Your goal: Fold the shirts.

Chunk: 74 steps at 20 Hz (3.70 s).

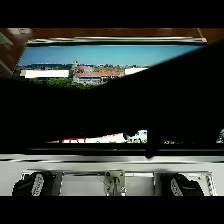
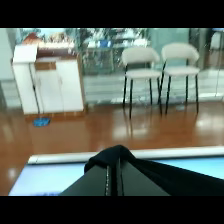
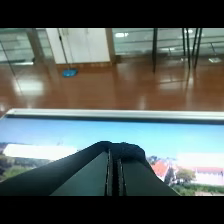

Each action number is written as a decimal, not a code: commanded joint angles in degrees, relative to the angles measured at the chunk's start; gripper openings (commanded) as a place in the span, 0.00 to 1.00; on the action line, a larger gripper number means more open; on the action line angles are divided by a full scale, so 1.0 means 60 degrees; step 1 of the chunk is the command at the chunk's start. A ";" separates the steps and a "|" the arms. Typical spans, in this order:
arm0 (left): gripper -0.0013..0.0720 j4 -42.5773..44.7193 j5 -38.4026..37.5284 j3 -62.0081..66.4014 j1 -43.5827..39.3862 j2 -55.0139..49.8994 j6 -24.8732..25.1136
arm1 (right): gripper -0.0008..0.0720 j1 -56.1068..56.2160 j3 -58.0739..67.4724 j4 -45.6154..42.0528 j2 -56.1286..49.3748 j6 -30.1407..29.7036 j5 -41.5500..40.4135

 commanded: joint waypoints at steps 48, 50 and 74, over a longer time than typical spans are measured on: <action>0.07 0.0200 0.2324 -0.5705 -0.2728 -1.0433 0.0036 | 0.12 0.1126 -0.4098 -0.1202 -1.0531 -0.0146 -0.1574; 0.07 0.0288 0.1945 -0.5705 -0.2769 -1.0524 -0.0106 | 0.12 0.1118 -0.4098 -0.1366 -1.0684 -0.0051 -0.1118; 0.98 -0.1260 -0.0076 -1.1646 0.0816 -0.7023 0.2590 | 0.89 -0.1861 -0.9377 0.0980 -0.6404 -0.2710 0.0674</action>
